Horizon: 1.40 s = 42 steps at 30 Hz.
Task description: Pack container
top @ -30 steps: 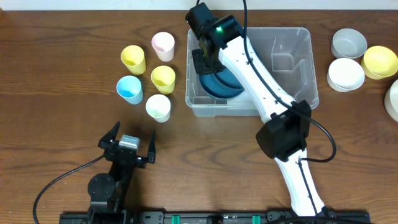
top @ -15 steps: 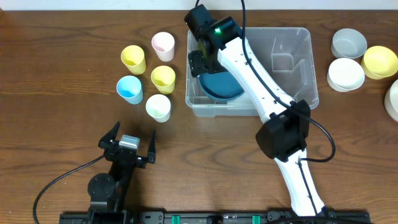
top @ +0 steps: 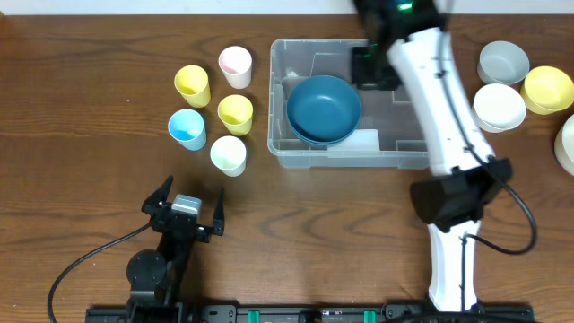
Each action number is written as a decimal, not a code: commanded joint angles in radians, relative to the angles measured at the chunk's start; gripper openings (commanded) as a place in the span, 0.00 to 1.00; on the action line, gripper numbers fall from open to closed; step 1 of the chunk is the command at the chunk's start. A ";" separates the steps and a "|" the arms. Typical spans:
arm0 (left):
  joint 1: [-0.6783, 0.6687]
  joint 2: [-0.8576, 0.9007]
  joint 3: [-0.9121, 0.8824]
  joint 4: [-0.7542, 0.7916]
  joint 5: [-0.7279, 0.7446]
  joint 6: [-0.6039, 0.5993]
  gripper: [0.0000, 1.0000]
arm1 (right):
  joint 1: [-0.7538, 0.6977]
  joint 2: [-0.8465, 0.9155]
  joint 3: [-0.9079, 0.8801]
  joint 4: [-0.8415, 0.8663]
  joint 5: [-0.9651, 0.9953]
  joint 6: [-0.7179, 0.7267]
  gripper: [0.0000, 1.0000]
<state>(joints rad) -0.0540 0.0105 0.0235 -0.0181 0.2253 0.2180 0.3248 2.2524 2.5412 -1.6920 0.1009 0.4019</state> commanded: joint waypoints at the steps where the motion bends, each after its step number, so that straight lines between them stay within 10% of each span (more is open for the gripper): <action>1: 0.005 -0.005 -0.019 -0.032 0.006 0.010 0.98 | -0.003 -0.008 -0.027 -0.006 -0.069 -0.068 0.04; 42: 0.005 -0.005 -0.019 -0.032 0.006 0.010 0.98 | 0.003 -0.007 -0.608 0.402 -0.174 -0.096 0.01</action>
<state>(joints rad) -0.0540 0.0105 0.0235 -0.0181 0.2253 0.2180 0.3283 2.2383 1.9373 -1.3060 -0.0509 0.3199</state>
